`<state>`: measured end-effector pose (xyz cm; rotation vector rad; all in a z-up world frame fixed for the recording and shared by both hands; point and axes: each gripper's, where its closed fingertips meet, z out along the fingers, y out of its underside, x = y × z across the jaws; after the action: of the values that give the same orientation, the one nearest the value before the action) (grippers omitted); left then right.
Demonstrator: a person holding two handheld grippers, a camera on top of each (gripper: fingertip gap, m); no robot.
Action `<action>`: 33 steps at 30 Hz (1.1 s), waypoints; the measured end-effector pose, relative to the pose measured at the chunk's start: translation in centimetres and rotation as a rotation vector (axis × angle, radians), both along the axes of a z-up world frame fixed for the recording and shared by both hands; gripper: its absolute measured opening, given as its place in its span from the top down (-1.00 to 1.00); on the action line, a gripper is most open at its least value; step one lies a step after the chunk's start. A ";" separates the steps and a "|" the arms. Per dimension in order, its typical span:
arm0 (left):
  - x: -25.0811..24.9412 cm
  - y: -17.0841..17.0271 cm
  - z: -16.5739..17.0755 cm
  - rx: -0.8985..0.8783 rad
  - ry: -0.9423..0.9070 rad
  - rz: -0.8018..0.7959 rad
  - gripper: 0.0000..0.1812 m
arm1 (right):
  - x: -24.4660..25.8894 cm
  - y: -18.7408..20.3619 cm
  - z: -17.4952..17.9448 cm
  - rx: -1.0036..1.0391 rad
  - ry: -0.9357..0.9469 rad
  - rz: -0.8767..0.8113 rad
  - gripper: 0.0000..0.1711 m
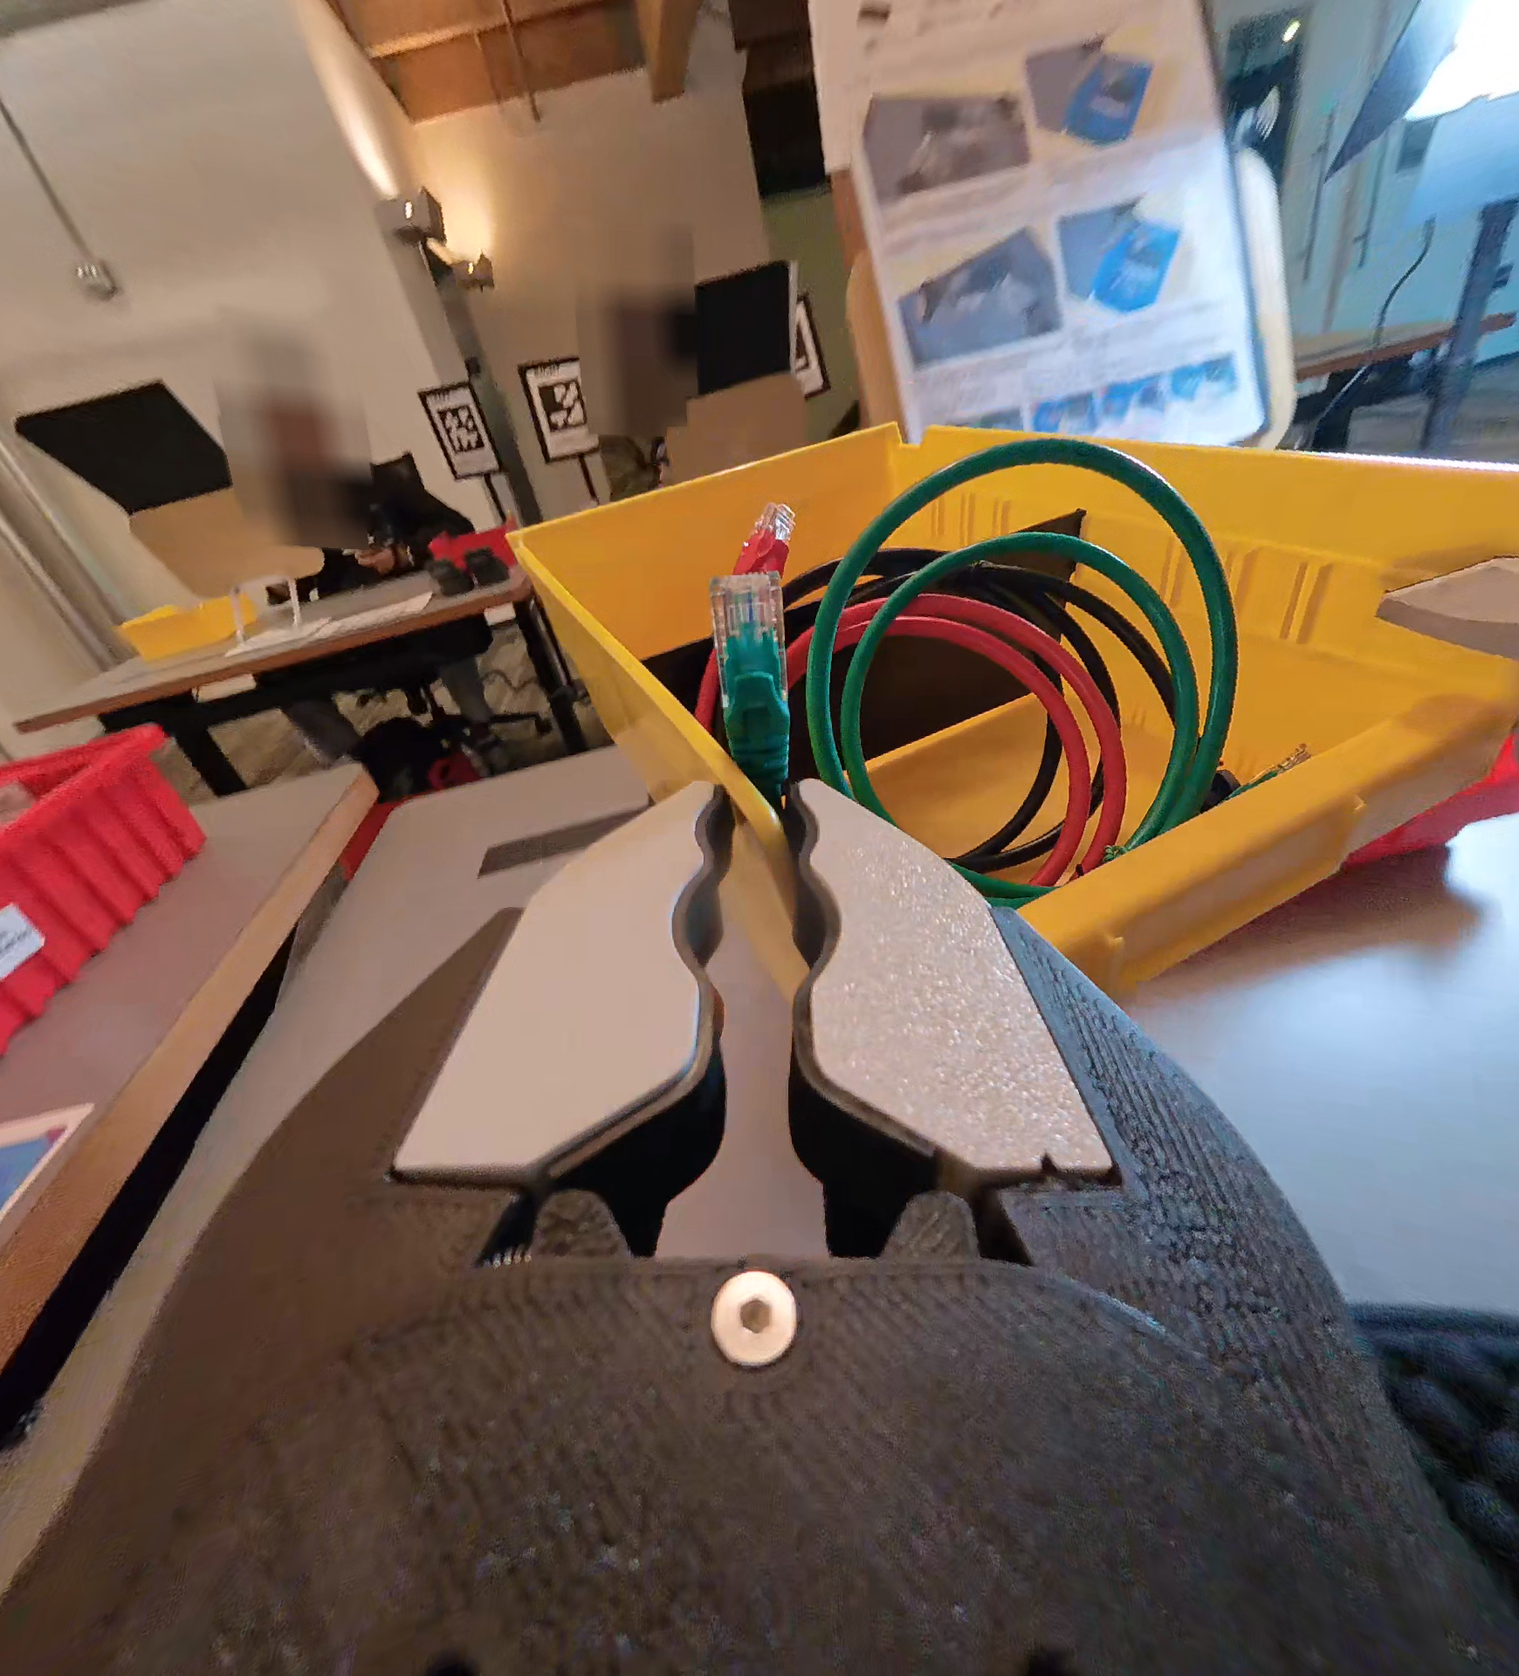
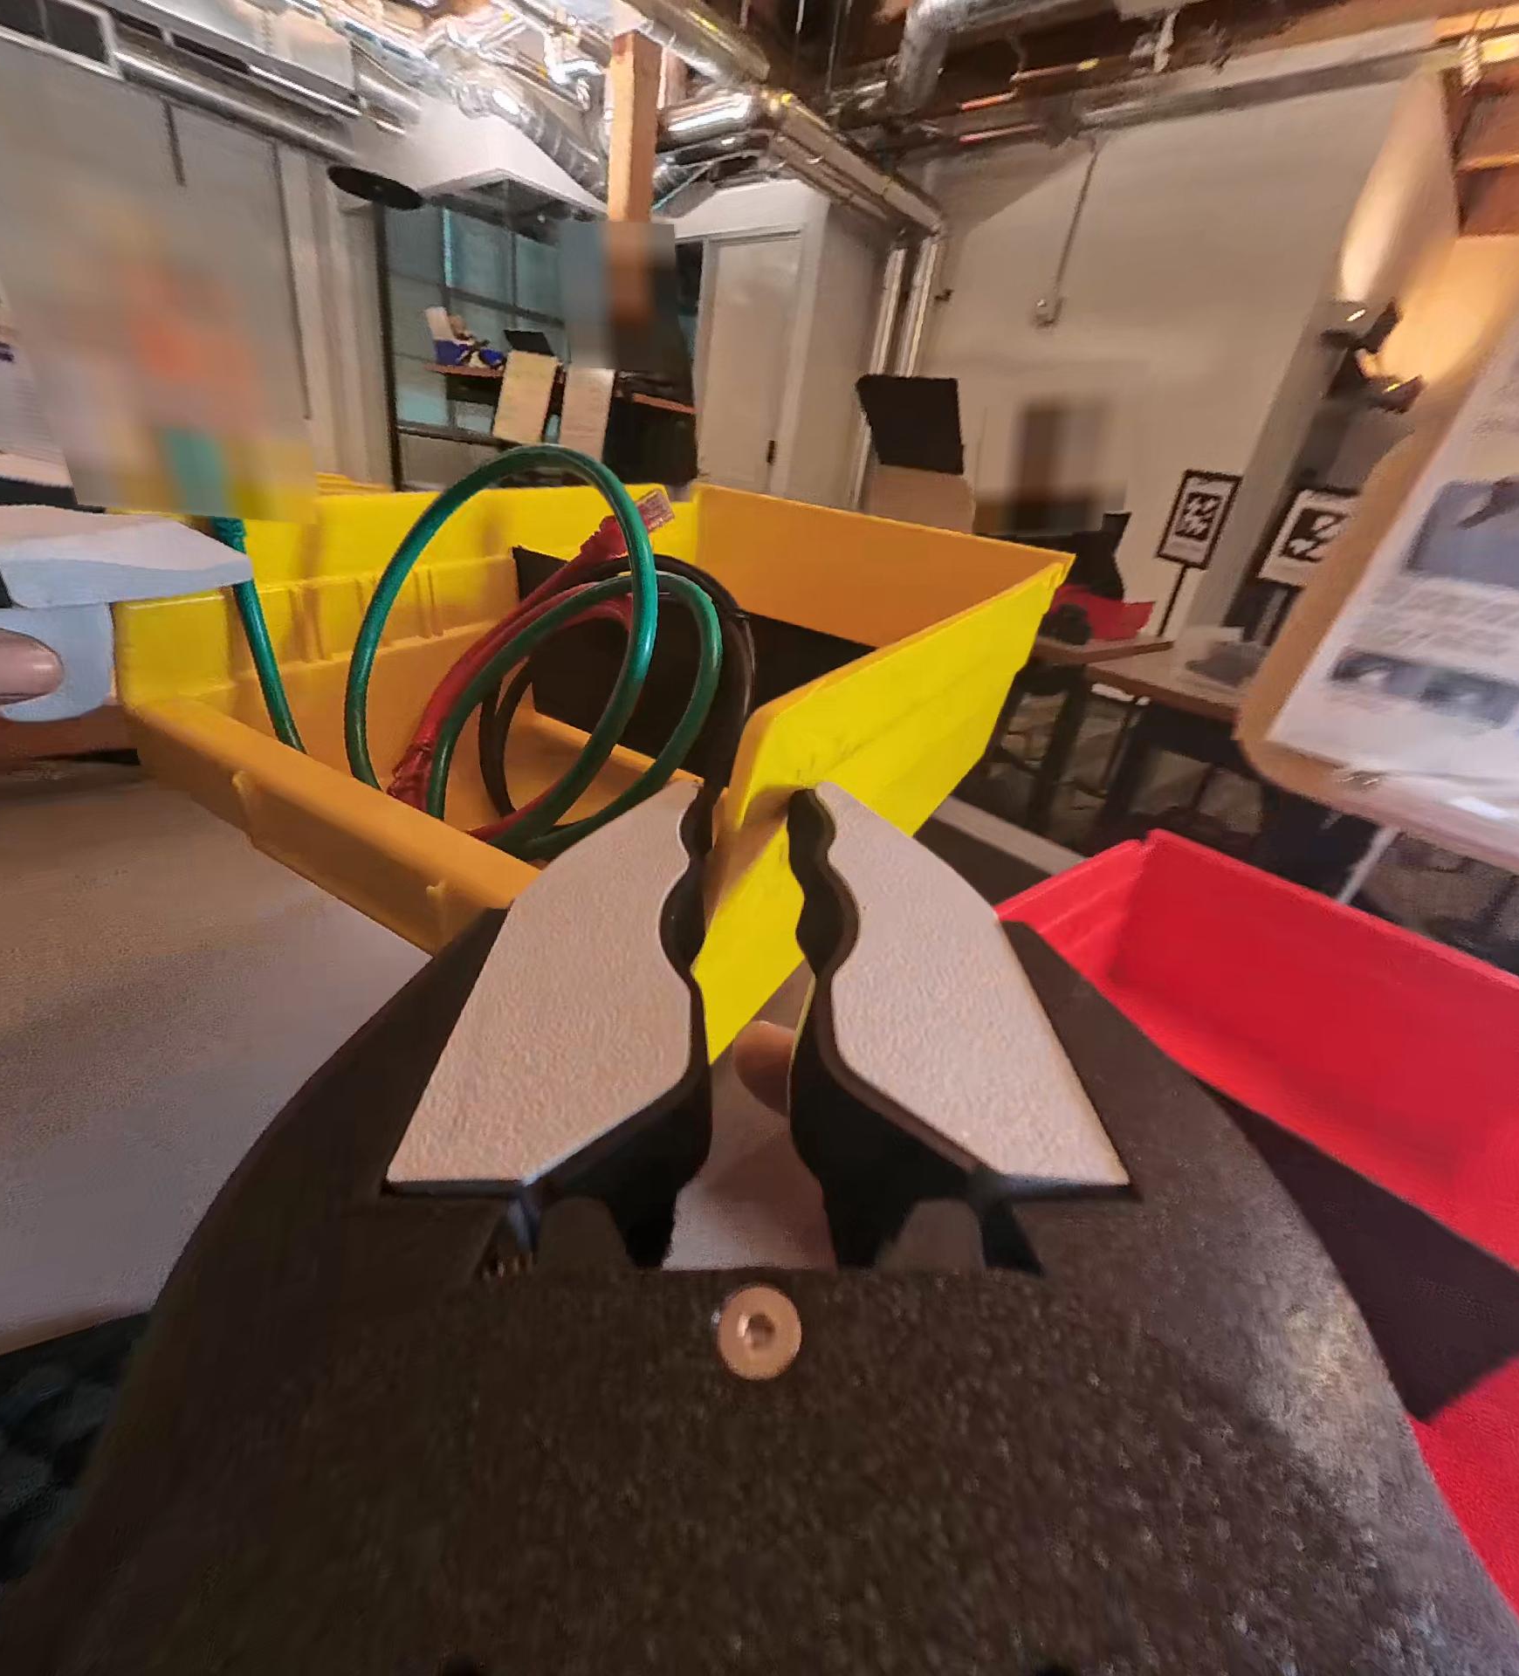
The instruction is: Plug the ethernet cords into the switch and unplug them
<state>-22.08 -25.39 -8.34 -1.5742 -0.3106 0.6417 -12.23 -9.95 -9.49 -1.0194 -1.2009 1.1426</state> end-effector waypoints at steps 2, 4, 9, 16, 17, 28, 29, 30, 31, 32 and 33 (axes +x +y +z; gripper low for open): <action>-1.5 -0.9 -2.7 -0.016 -0.018 0.019 0.89 | -1.6 -0.9 -2.9 -0.020 -0.031 0.033 0.81; -2.8 -1.4 -5.6 -0.039 -0.033 0.033 0.89 | -2.9 -1.4 -5.9 -0.008 -0.084 0.034 0.81; -4.2 -0.5 -10.7 -0.045 -0.099 0.039 0.89 | -4.6 -0.3 -10.8 -0.017 -0.215 0.004 0.81; -5.3 3.1 -12.1 -0.152 -0.290 -0.063 0.64 | -3.4 1.7 -12.1 0.000 -0.396 0.029 0.49; -5.2 3.0 -11.2 -0.136 -0.281 -0.074 0.60 | -2.8 2.1 -11.4 0.017 -0.398 0.049 0.46; 2.9 6.2 -12.8 -0.849 -0.046 -0.403 0.38 | 0.8 11.7 -16.9 0.626 -1.130 0.257 0.15; 3.1 6.8 -13.9 -0.930 -0.031 -0.427 0.36 | 0.7 12.1 -17.8 0.656 -1.174 0.272 0.22; 3.1 7.6 -14.8 -0.995 -0.007 -0.442 0.34 | 0.5 12.9 -18.4 0.693 -1.208 0.266 0.37; 2.9 8.2 -15.6 -1.048 0.019 -0.454 0.32 | 0.7 13.3 -19.0 0.713 -1.241 0.278 0.58; 2.6 8.7 -16.3 -1.095 0.031 -0.464 0.32 | 1.0 13.3 -19.3 0.698 -1.249 0.297 0.68; 2.3 9.1 -17.0 -1.135 0.031 -0.472 0.34 | 1.3 13.4 -19.2 0.678 -1.249 0.293 0.68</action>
<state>-19.76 -16.27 -25.37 -2.5853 0.5556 0.4686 -10.97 3.49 -28.73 -1.0017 -2.5493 0.0924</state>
